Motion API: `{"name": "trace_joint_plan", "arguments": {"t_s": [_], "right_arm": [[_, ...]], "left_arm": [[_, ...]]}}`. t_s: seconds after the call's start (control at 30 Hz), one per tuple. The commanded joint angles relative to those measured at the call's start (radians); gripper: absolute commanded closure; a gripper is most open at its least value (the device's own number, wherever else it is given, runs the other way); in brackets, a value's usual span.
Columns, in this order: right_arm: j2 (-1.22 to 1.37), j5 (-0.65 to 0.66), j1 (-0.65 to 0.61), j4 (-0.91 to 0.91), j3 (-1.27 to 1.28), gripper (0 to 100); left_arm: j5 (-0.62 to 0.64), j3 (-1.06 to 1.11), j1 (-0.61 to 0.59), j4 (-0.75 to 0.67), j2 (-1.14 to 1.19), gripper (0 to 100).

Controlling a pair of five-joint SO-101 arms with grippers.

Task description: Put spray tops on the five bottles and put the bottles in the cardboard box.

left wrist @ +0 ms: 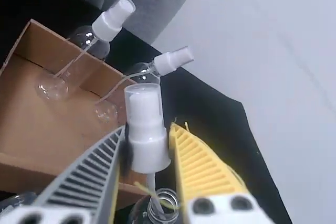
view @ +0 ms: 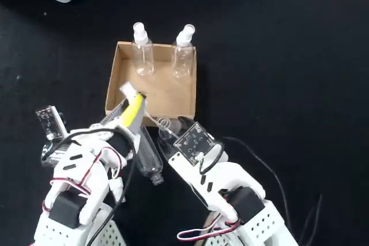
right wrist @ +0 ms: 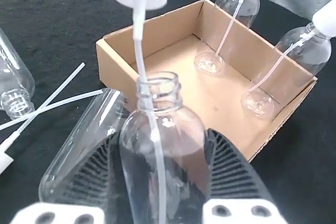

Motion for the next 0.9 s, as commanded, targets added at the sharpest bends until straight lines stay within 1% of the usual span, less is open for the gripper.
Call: {"name": "trace_joint_plan", "arguments": {"t_s": [0.0,0.1,0.2,0.27,0.33,0.47,0.63,0.7,0.87], "right_arm": [[-0.018,-0.011,-0.048,-0.037,-0.008,90.7],[-0.018,-0.011,-0.091,-0.037,-0.007,90.8],[-0.018,-0.011,-0.094,-0.037,-0.005,94.4],[-0.018,-0.011,-0.094,-0.043,-0.007,96.6],[-0.018,-0.011,-0.094,-0.066,0.001,98.1],[-0.018,-0.009,-0.092,-0.114,0.044,98.2],[-0.018,-0.006,-0.094,-0.133,0.054,98.2],[-0.018,-0.006,-0.094,-0.133,0.054,98.0],[-0.018,-0.005,-0.094,-0.133,0.058,98.0]], "left_arm": [[-0.02,-0.015,0.028,0.0,0.0,97],[-0.021,-0.012,0.038,0.002,0.0,97],[-0.021,-0.012,0.044,0.005,0.0,97],[-0.021,-0.018,0.045,0.037,0.0,97],[-0.031,-0.022,0.071,0.071,-0.002,97],[-0.104,-0.048,0.102,0.115,-0.002,97],[-0.114,-0.047,0.094,0.12,-0.002,96],[-0.114,-0.048,0.093,0.123,-0.002,91],[-0.106,-0.051,0.093,0.158,-0.002,68]]}}
